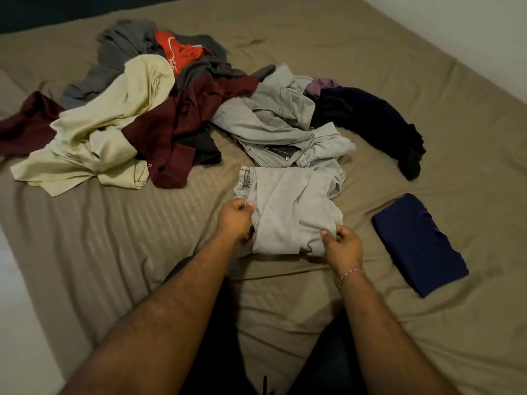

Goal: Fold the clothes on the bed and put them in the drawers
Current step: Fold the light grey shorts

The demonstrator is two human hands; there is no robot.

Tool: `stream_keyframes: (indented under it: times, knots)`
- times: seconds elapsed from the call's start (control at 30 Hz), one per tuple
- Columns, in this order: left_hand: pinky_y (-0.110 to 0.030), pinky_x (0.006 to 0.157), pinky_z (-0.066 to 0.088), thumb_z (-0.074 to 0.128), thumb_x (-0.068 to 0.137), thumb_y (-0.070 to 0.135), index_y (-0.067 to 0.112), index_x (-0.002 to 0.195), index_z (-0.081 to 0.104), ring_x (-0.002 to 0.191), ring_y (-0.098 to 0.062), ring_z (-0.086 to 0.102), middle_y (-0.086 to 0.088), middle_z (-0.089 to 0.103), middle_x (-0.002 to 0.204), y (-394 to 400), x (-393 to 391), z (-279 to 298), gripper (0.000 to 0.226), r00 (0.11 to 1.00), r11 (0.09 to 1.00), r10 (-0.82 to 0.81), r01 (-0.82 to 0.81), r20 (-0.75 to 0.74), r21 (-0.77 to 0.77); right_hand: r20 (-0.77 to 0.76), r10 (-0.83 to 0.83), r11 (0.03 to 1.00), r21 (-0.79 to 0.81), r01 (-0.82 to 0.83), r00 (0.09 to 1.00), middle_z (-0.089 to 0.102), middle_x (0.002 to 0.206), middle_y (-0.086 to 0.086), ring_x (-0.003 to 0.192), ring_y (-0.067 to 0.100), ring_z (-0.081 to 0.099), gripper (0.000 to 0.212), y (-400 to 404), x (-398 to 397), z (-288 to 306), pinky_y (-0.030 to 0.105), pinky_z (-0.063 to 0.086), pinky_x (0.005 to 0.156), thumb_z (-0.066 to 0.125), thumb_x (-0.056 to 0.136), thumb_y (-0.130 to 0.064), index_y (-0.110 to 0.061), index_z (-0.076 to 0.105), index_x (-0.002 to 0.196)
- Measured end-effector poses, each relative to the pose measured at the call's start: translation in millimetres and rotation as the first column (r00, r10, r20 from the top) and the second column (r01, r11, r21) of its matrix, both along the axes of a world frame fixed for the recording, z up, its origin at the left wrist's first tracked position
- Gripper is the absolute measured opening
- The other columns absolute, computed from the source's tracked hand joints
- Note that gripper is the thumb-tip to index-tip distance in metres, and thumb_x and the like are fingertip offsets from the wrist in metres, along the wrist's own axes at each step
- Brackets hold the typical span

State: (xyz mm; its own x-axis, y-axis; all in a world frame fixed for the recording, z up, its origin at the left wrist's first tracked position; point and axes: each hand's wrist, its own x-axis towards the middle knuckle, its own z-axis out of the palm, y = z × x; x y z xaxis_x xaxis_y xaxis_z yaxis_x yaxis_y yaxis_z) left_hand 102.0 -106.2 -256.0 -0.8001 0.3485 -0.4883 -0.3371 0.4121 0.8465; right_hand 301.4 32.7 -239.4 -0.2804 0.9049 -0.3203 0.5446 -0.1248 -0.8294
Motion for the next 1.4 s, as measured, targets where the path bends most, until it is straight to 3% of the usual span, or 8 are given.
stream_keyframes:
  times: [0.17,0.27,0.43,0.67,0.9,1.03,1.13,1.4]
  knots:
    - [-0.02,0.064,0.044,0.068,0.094,0.02,0.028,0.088,0.061,0.066,-0.004,0.059,0.009,0.063,0.073,-1,20,17,0.012,0.95,0.978,0.2,-0.207,-0.241,-0.003,-0.197,-0.024,0.978,-0.209,-0.018,0.98,0.077,0.105,0.01,0.101,0.032,0.073,0.008,-5,-2,-5,0.051,0.059,0.094,0.071,0.096,-0.013,-0.015,0.071,0.104]
    - [-0.007,0.062,0.038,0.07,0.092,0.022,0.027,0.09,0.066,0.07,-0.001,0.06,0.012,0.063,0.073,-14,46,18,0.007,0.923,0.998,-0.005,-0.023,-0.385,-0.067,-0.157,-0.013,0.984,-0.179,-0.015,0.988,0.076,0.107,0.009,0.1,0.03,0.073,0.019,-9,5,-9,0.051,0.058,0.095,0.074,0.093,-0.016,-0.011,0.07,0.111]
    - [-0.028,0.087,0.052,0.08,0.087,0.036,0.026,0.102,0.067,0.088,-0.015,0.067,0.006,0.071,0.089,-20,72,7,0.022,0.979,0.98,-0.157,0.138,-0.131,-0.147,0.111,-0.024,0.922,0.387,-0.021,0.994,0.058,0.112,-0.001,0.101,0.015,0.054,0.041,-35,12,-4,0.031,0.046,0.088,0.078,0.082,-0.021,-0.023,0.059,0.119]
    - [-0.017,0.063,0.045,0.066,0.099,0.019,0.024,0.079,0.06,0.062,0.003,0.055,0.015,0.06,0.067,-24,71,16,0.021,0.973,0.995,-0.089,0.099,-0.211,0.034,-0.051,0.33,0.944,0.023,-0.329,0.943,0.067,0.083,0.007,0.074,0.016,0.058,0.006,-49,-8,0,0.037,0.052,0.079,0.073,0.092,-0.011,-0.006,0.07,0.089]
    - [-0.029,0.055,0.053,0.042,0.111,0.023,0.017,0.1,0.053,0.053,-0.018,0.062,-0.003,0.065,0.06,-38,54,28,0.017,0.957,0.956,0.064,-0.14,0.283,0.259,0.132,-0.09,0.988,0.137,0.071,0.987,0.048,0.133,0.008,0.12,0.032,0.051,0.051,-48,-1,-1,0.046,0.046,0.108,0.084,0.08,-0.033,-0.021,0.06,0.123]
    - [-0.031,0.073,0.051,0.071,0.097,0.031,0.014,0.097,0.068,0.074,-0.016,0.06,0.0,0.066,0.082,-26,62,20,0.017,0.978,0.978,-0.208,0.208,-0.003,0.032,-0.075,-0.167,0.978,-0.138,0.156,0.983,0.06,0.128,0.011,0.112,0.031,0.063,0.059,-47,0,-10,0.049,0.055,0.1,0.083,0.084,-0.03,-0.014,0.051,0.131]
    - [-0.03,0.074,0.043,0.074,0.095,0.03,0.02,0.073,0.062,0.076,-0.017,0.059,0.007,0.063,0.074,-17,66,17,0.027,0.955,0.972,-0.228,0.211,-0.188,-0.106,-0.02,-0.059,0.997,-0.055,0.057,0.998,0.064,0.082,0.005,0.079,0.026,0.061,0.027,-39,5,-13,0.039,0.054,0.077,0.073,0.094,-0.032,-0.008,0.062,0.088]
    - [-0.04,0.081,0.054,0.057,0.103,0.024,0.011,0.09,0.064,0.092,-0.035,0.066,-0.009,0.068,0.092,-37,33,4,0.019,0.943,0.953,0.298,-0.303,-0.151,-0.01,0.036,-0.068,0.996,0.065,0.065,0.997,0.061,0.085,0.007,0.082,0.027,0.057,0.027,5,23,-13,0.035,0.047,0.077,0.062,0.102,-0.031,-0.006,0.059,0.09]
